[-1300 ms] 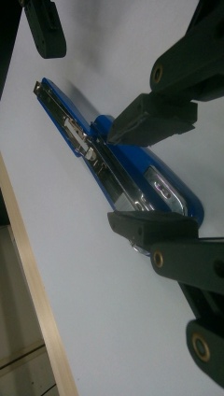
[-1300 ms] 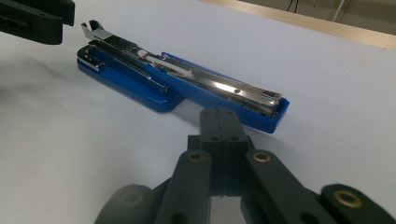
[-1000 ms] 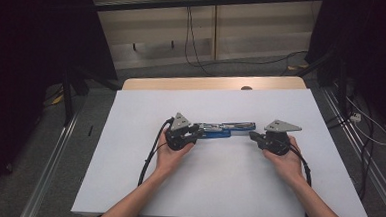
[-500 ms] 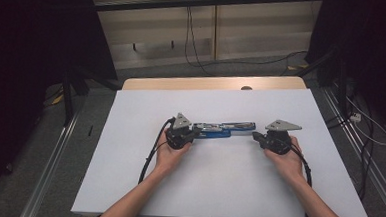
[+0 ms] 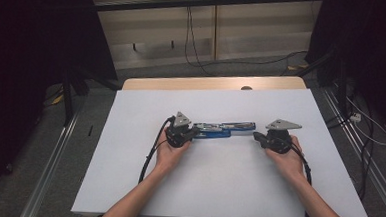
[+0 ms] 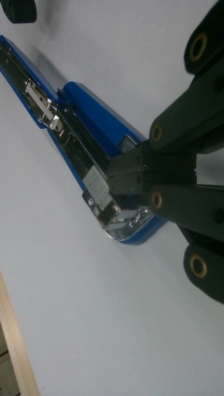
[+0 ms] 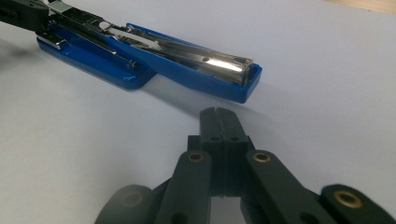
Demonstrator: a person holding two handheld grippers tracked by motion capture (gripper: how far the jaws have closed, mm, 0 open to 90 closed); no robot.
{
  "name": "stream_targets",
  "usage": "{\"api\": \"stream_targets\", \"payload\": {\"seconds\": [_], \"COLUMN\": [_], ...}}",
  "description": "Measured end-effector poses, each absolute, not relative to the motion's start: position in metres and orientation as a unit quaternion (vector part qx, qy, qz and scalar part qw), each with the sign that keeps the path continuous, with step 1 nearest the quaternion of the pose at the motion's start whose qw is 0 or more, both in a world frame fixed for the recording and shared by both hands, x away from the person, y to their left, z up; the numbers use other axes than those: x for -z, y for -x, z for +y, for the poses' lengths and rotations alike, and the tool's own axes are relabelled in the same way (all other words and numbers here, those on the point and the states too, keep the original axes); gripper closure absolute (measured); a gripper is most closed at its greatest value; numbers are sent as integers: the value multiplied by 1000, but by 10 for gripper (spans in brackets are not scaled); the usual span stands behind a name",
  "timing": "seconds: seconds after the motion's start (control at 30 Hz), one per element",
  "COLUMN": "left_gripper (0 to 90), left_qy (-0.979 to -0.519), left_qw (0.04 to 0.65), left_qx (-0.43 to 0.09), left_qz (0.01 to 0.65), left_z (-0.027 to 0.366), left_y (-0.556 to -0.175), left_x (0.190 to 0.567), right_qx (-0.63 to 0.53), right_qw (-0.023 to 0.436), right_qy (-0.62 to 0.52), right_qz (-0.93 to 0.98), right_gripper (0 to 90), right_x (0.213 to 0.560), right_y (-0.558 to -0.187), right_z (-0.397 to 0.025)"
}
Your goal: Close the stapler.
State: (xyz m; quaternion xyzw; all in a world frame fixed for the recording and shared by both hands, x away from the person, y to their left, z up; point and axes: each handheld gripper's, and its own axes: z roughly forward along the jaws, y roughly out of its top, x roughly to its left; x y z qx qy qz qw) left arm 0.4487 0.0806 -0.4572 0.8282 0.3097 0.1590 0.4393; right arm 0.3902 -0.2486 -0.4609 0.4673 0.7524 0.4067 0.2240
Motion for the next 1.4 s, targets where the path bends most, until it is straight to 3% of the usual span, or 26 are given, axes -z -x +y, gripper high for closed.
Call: {"api": "stream_targets", "payload": {"seconds": [1.4], "left_gripper": [900], "left_qy": [-830], "left_qw": [435], "left_qx": [-161], "left_qz": [310], "left_z": [77], "left_y": [-448], "left_x": [457], "right_qx": [-369], "right_qw": [211], "right_qy": [-476], "right_qz": [770], "right_gripper": [900], "right_x": [462], "right_y": [-412], "right_z": [-246]}}
